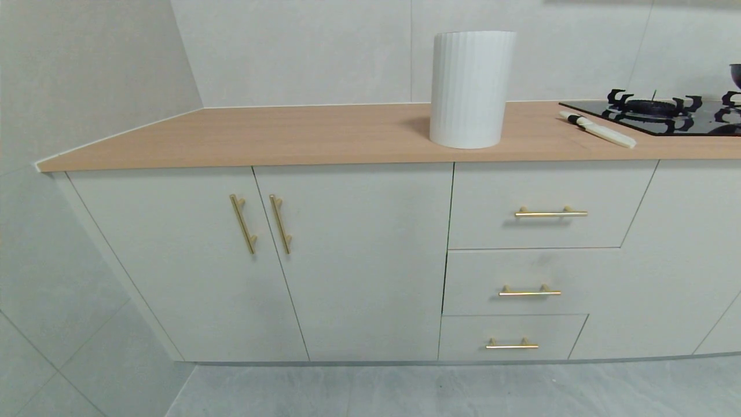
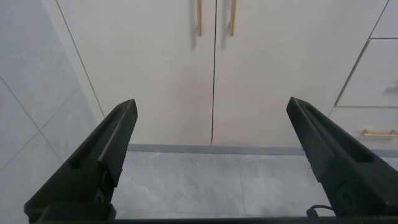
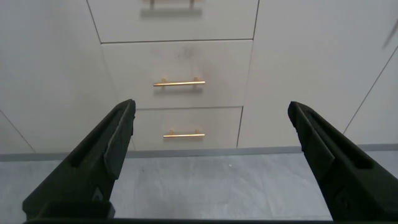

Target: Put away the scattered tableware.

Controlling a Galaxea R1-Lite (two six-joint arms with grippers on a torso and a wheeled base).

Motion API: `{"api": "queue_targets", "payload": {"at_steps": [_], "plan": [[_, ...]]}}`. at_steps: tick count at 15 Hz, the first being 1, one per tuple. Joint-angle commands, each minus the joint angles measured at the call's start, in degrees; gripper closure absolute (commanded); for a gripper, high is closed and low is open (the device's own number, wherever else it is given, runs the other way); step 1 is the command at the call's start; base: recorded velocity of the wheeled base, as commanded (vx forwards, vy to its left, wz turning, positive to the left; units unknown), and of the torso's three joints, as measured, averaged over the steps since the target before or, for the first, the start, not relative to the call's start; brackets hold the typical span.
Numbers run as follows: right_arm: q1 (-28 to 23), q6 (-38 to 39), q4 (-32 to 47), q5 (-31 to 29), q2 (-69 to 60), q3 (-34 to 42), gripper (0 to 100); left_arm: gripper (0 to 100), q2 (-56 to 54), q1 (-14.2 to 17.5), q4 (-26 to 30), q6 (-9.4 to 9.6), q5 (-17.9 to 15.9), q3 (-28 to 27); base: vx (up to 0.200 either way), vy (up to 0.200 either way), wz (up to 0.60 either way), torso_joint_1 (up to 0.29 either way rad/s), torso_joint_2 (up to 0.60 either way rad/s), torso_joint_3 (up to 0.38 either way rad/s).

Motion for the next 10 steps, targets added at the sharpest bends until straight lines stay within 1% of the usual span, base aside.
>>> {"api": "queue_targets", "payload": {"at_steps": [1, 9, 10], "plan": [[-0.01, -0.01, 0.14, 0.03, 0.11, 0.0, 0, 0, -0.01, 0.04, -0.01, -0.06, 0.02, 0.0, 0.0, 0.0, 0.0, 0.0, 0.0, 0.0], [-0.01, -0.01, 0.14, 0.12, 0.11, 0.0, 0, 0, -0.01, 0.04, -0.01, 0.02, 0.02, 0.0, 0.0, 0.0, 0.0, 0.0, 0.0, 0.0], [-0.01, -0.01, 0.14, 0.12, 0.11, 0.0, 0, 0, -0.01, 0.04, -0.01, 0.02, 0.02, 0.0, 0.2, 0.0, 0.0, 0.002, 0.01, 0.002]]}}
